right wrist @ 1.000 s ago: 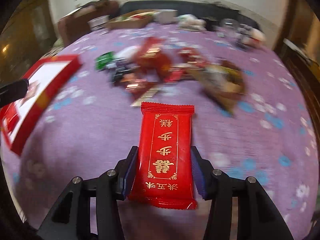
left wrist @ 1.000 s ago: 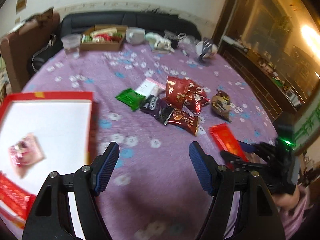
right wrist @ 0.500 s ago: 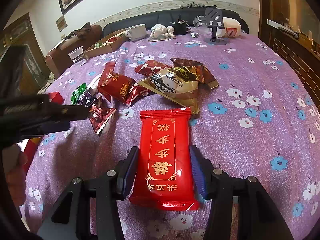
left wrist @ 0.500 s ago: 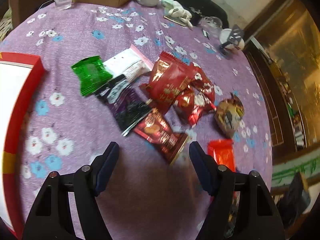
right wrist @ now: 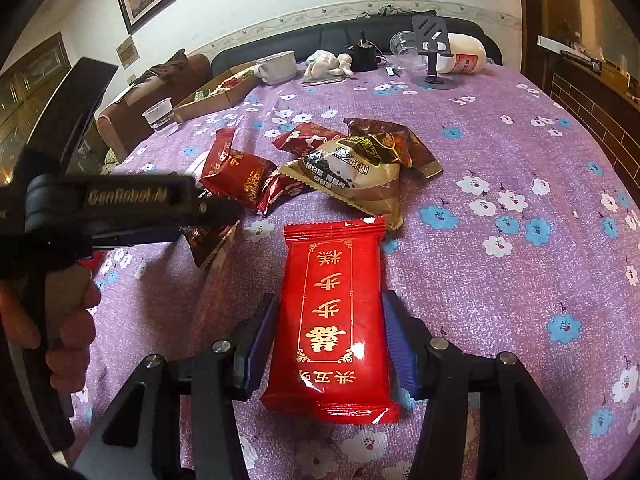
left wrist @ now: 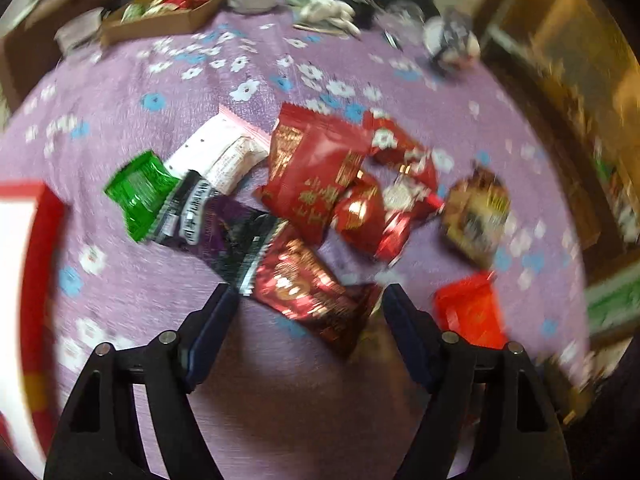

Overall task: Organize snacks
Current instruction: 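Move the left tool toward the dark red snack pack while the right tool holds its pack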

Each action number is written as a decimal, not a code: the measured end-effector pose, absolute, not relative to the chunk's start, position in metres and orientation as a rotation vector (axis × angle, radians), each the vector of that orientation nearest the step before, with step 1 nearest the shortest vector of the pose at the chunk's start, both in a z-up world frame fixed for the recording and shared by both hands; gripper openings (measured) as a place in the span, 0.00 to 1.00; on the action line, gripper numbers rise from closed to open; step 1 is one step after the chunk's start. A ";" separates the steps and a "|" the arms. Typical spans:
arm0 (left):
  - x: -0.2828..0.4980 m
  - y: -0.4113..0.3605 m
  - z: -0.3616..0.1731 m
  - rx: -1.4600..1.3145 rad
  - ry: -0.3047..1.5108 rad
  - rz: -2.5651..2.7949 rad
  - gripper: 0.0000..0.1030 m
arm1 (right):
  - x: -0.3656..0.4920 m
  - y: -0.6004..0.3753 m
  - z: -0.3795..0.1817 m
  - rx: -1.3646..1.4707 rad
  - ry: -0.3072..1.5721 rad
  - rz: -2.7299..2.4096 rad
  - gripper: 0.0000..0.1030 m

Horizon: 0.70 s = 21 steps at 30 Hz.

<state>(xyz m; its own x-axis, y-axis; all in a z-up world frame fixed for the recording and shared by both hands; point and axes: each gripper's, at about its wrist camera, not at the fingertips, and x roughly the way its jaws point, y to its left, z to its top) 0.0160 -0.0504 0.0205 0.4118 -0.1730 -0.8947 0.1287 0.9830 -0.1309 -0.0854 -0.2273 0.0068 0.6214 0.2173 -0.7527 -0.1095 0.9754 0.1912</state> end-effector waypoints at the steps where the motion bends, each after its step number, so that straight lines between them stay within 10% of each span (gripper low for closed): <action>1: 0.015 -0.048 0.020 0.003 1.135 -0.186 0.74 | -0.085 -0.228 0.007 0.133 0.881 0.189 0.54; 10: 0.009 -0.018 0.022 0.228 1.208 -0.198 0.75 | -0.086 -0.228 0.007 0.141 0.879 0.194 0.54; 21: 0.010 -0.007 0.024 -0.360 1.223 -0.138 0.74 | -0.085 -0.228 0.007 0.131 0.879 0.194 0.56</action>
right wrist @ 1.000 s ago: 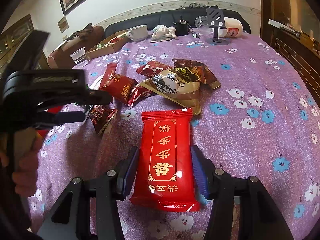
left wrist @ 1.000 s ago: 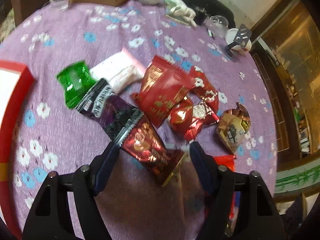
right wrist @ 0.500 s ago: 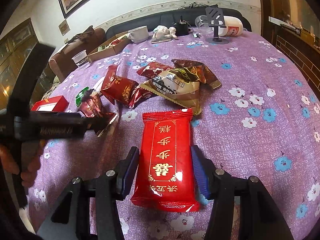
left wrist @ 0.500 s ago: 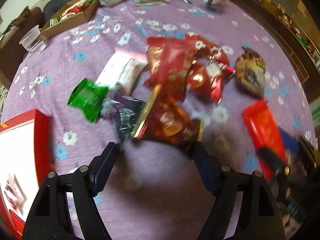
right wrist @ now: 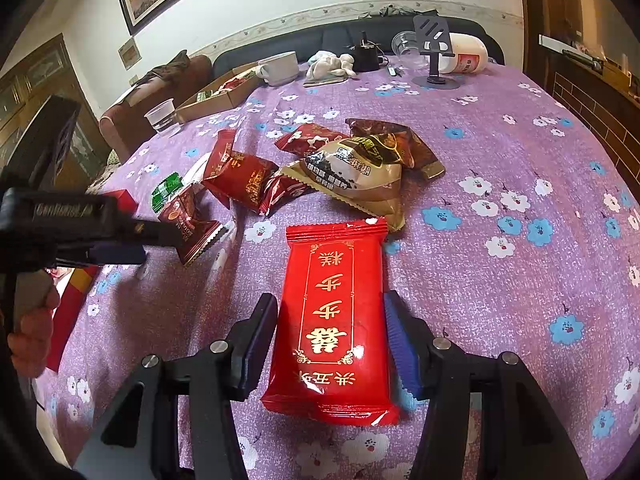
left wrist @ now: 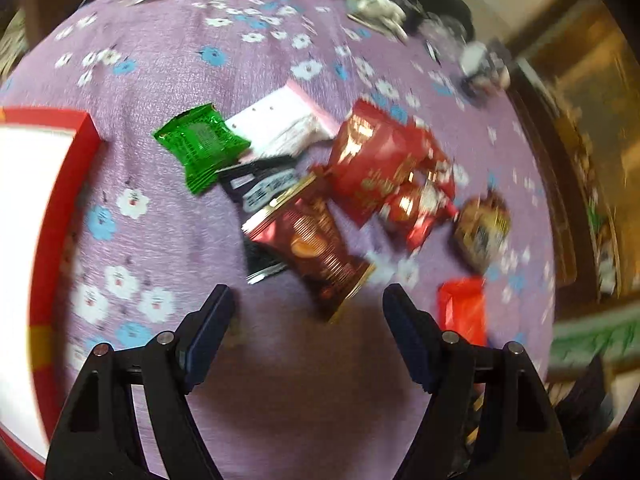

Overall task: Organize snacks
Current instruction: 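Move the left tool toward the dark red snack pack while the right tool holds its pack, then grasp the dark red snack pack with the left tool and lift it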

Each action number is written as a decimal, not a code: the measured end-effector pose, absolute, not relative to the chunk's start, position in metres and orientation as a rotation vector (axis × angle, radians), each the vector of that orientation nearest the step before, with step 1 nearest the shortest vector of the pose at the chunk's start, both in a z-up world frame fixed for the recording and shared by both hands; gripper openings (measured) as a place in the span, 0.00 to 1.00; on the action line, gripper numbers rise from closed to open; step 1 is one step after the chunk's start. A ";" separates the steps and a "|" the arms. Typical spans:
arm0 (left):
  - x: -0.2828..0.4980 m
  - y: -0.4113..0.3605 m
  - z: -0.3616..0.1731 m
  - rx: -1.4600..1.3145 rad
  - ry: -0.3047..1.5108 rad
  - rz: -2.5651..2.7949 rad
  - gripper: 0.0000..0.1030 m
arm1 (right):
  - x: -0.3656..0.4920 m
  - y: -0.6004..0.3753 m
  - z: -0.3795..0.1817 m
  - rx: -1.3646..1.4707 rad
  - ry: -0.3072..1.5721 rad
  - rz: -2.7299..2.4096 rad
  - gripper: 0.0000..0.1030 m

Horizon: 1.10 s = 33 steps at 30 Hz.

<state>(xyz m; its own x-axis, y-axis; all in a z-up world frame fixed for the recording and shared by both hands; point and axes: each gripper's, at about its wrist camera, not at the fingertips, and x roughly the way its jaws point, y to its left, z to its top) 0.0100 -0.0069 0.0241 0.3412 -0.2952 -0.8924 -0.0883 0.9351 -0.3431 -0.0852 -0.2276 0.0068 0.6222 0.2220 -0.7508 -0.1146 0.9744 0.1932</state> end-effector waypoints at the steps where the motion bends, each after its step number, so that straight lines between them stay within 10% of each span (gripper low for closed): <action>1: 0.013 -0.009 0.023 -0.381 1.224 -0.118 0.74 | -0.085 -0.228 0.007 0.130 0.879 0.195 0.56; 18: 0.052 -0.020 0.016 0.132 1.167 -0.122 0.76 | -0.084 -0.227 0.007 0.127 0.879 0.195 0.57; 33: 0.004 -0.006 0.021 -0.051 1.184 -0.180 0.75 | -0.084 -0.228 0.007 0.125 0.880 0.197 0.58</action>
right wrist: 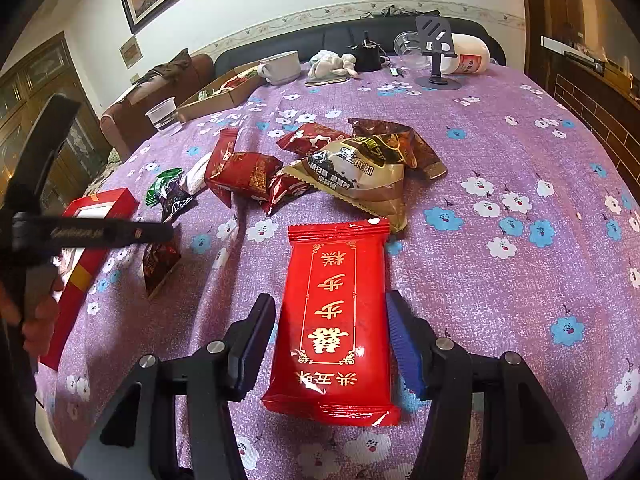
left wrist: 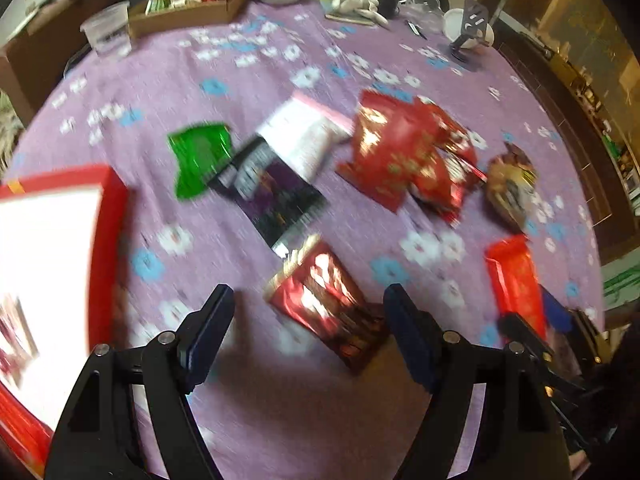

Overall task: Organize snacks
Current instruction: 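Grasp the dark red snack pack with the left tool and lift it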

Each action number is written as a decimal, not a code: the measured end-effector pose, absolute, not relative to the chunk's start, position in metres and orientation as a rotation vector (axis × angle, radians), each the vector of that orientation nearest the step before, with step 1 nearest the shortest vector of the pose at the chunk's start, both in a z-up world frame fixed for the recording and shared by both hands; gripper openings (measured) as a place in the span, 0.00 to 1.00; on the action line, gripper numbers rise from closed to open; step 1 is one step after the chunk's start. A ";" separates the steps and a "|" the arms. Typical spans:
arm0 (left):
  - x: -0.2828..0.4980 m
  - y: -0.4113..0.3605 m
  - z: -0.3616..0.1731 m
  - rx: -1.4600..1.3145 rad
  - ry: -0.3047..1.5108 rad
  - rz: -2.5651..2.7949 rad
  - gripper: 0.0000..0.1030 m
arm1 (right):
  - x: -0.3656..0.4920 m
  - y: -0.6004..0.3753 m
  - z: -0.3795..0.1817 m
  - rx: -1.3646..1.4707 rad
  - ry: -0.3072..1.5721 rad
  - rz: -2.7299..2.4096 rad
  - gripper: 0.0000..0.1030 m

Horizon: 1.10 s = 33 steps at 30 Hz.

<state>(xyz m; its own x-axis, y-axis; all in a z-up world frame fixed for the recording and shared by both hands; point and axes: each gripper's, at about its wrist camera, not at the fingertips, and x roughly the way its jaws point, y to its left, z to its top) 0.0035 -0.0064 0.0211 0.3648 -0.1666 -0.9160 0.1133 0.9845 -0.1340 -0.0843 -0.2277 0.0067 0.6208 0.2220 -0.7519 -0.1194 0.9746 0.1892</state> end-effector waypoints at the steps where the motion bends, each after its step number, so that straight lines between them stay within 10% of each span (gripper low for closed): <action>1: 0.001 -0.010 0.021 -0.057 1.189 -0.180 0.75 | -0.084 -0.228 0.007 0.125 0.880 0.197 0.58; 9: -0.008 -0.024 0.016 0.019 1.149 -0.184 0.77 | -0.084 -0.228 0.007 0.126 0.880 0.197 0.58; 21: -0.012 -0.007 0.020 0.140 1.072 -0.247 0.18 | -0.084 -0.228 0.006 0.129 0.880 0.199 0.58; 33: -0.035 0.008 0.035 0.074 0.972 -0.294 0.16 | -0.084 -0.234 0.007 0.164 0.874 0.198 0.50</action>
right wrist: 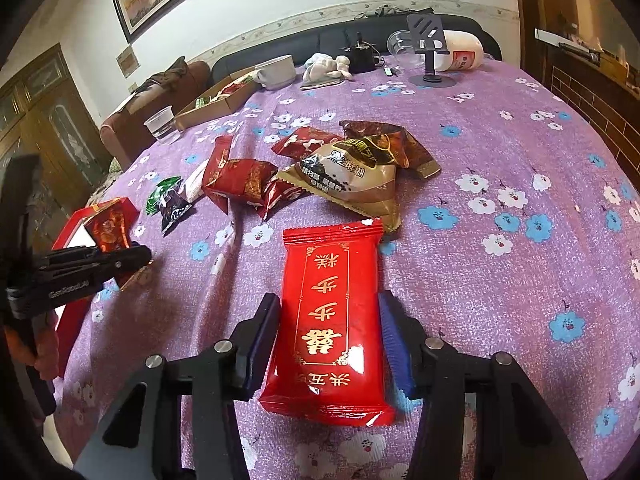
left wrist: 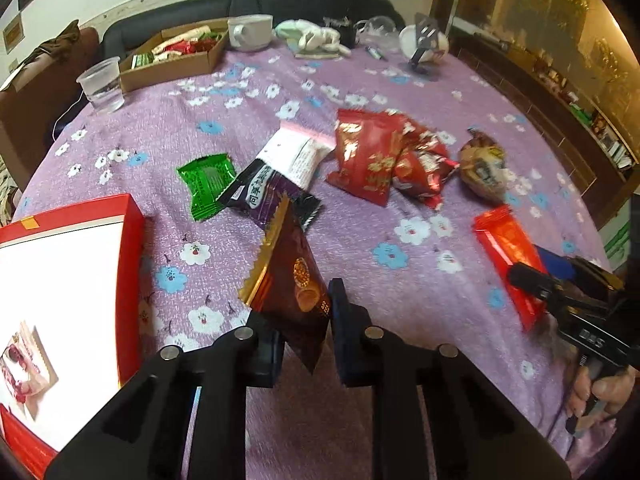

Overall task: Organize snacks
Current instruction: 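Grasp the dark red snack pack with the left tool and lift it, then carry both packs over the white tray and open both tools to drop them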

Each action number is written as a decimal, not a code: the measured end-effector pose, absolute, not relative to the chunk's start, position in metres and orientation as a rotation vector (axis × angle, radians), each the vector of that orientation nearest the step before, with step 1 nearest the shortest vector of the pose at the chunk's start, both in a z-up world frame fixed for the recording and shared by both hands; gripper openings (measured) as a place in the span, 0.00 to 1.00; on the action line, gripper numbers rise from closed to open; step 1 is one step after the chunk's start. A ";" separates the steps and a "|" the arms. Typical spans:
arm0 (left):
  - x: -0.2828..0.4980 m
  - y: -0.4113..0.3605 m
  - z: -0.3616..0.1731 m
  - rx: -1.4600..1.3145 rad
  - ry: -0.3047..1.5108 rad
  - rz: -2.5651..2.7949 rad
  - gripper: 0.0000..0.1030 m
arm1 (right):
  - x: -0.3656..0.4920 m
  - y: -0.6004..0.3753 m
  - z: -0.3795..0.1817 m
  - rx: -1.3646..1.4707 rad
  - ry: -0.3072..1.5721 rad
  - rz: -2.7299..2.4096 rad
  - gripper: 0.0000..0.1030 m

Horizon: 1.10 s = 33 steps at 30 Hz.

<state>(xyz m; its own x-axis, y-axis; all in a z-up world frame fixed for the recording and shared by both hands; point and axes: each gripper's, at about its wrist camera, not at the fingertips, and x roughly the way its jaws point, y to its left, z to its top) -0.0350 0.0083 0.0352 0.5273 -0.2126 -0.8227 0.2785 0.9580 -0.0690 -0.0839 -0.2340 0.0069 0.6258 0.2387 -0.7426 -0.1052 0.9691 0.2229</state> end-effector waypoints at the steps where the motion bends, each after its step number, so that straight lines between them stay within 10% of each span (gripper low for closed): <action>1: -0.039 0.008 0.038 0.069 0.964 -0.302 0.16 | -0.084 -0.234 0.007 0.166 0.873 0.200 0.50; 4: -0.055 0.010 0.047 0.046 0.941 -0.344 0.16 | -0.084 -0.237 0.007 0.189 0.866 0.208 0.47; 8: -0.076 0.016 0.058 0.038 0.904 -0.356 0.16 | -0.086 -0.241 0.009 0.234 0.844 0.236 0.17; 15: -0.099 0.032 0.065 0.034 0.887 -0.354 0.17 | -0.089 -0.231 0.011 0.184 0.857 0.222 0.26; 18: -0.105 0.034 0.064 0.039 0.877 -0.353 0.17 | -0.091 -0.217 0.009 0.150 0.920 0.251 0.60; 33: -0.130 0.082 0.073 -0.072 0.838 -0.353 0.17 | -0.094 -0.198 0.012 0.230 0.964 0.226 0.49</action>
